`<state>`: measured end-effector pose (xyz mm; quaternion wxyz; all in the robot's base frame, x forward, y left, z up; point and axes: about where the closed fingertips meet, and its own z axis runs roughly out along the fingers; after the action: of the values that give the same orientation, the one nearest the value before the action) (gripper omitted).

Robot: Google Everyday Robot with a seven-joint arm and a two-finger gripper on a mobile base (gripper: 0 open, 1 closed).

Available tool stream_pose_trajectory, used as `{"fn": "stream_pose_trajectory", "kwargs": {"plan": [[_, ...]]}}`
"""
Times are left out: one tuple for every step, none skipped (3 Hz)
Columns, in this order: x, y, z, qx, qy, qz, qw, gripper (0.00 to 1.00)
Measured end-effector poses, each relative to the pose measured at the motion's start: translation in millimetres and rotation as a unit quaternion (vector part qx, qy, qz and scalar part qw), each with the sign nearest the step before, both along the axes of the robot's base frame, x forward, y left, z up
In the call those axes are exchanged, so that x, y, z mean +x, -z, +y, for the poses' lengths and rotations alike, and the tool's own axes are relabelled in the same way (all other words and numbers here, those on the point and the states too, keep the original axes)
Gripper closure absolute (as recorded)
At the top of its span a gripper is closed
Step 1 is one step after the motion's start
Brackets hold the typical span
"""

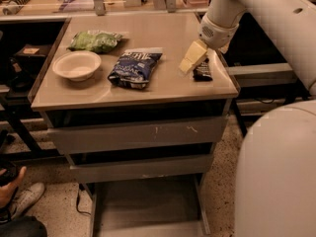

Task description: Place rxbar chocolate into bottom drawer

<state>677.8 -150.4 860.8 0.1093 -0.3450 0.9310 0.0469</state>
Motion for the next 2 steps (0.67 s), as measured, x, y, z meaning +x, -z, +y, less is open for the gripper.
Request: {"fn": "stream_pose_trajectory", "kwargs": {"plan": [[27.0,16.5,-10.5,-0.008,0.025,0.005,0.9996,0.0],[29.0,17.6,-9.1,-0.005,0.024,0.003,0.9997,0.0]]}}
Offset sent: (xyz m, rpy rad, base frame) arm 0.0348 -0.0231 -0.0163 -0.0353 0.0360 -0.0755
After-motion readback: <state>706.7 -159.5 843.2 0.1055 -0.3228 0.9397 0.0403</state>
